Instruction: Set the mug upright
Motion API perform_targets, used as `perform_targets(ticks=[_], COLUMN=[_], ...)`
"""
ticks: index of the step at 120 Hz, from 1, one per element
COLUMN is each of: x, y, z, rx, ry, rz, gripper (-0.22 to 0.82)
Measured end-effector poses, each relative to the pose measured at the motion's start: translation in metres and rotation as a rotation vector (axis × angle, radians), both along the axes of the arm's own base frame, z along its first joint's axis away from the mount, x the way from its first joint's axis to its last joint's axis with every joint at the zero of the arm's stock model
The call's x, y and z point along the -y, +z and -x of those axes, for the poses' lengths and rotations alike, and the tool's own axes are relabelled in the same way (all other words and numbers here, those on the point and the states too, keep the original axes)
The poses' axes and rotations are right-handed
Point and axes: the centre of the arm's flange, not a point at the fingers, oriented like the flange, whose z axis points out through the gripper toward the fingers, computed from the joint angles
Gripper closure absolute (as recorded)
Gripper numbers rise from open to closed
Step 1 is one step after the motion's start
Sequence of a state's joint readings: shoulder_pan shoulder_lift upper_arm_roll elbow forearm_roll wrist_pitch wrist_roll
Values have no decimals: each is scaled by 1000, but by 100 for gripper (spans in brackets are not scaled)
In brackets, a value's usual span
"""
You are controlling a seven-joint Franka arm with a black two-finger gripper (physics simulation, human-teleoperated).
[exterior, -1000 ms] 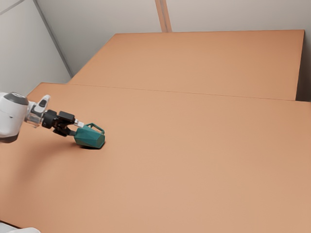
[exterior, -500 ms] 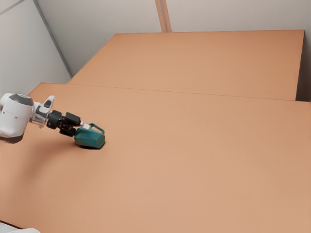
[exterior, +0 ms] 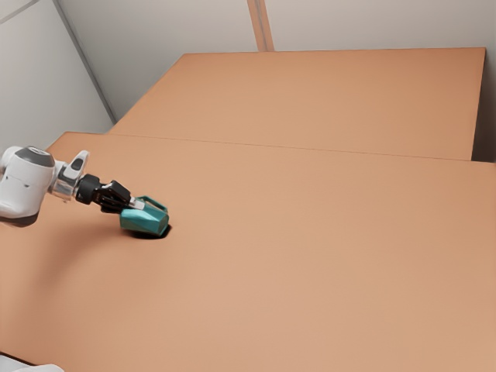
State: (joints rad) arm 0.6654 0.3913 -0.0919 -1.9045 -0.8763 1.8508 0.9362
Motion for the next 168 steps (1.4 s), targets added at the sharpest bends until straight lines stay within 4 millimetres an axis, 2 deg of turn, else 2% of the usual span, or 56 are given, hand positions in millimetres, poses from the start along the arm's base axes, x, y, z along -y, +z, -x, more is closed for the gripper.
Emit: perform_targets(ticks=[12, 40, 61, 85, 105, 147, 168], x=[2, 24, 58, 88, 118, 184, 219], y=[8, 51, 90, 101, 130, 141, 140], z=[-2, -10, -17, -25, -28, -19, -9], rx=[11, 66, 70, 23, -3, -91, -100], ry=[-5, -45, -147, -227, -305, -366, -372], rz=[-9, -51, -158, -284, -432, -650, -747], gripper=[71, 76, 77, 78, 78, 78, 78])
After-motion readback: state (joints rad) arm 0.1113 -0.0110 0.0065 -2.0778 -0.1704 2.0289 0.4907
